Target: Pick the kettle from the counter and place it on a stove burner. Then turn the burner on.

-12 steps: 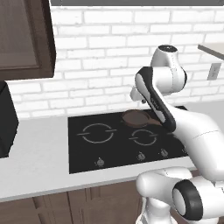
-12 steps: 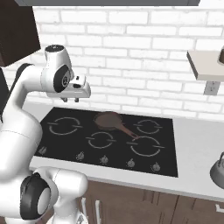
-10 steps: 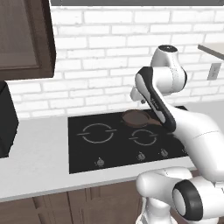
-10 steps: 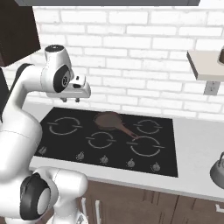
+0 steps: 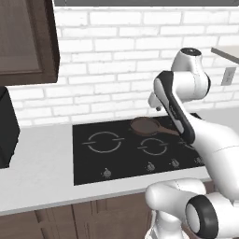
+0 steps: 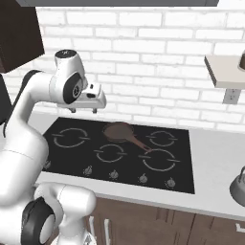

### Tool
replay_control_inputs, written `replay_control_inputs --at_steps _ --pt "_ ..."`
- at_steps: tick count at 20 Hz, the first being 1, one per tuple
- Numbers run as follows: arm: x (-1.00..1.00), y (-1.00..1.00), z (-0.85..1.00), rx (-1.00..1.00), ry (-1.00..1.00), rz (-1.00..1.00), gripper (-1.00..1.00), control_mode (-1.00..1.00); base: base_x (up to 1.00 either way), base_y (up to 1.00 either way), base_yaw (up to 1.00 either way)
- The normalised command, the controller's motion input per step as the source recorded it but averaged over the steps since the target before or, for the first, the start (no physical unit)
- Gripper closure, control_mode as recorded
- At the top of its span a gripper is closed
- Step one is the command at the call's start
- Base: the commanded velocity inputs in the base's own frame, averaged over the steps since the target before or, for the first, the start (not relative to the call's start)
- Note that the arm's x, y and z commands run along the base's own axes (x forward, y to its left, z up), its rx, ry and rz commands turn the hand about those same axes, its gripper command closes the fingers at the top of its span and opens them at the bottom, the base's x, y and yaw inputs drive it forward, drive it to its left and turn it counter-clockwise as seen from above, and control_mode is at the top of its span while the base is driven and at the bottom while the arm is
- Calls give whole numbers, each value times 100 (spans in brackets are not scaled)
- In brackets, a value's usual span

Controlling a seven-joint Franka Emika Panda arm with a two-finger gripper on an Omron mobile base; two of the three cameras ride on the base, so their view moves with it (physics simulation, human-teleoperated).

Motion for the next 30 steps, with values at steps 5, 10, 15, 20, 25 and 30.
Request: replay_control_inputs --at_steps 5,10,15,20,25,30 --pt "-75 -100 1 1 -24 -10 -100 -100 0 0 0" --pt "-80 -100 2 2 -24 -17 -100 -100 0 0 0" --pt "-74 -100 0 1 -16 -21 -100 -100 0 0 0" --pt "-46 -100 0 2 -4 -26 -100 -100 0 0 0" --pt "-3 -100 0 14 3 -34 -100 -100 0 0 0" --pt "0 -100 -1 14 6 -38 -100 -100 0 0 0"
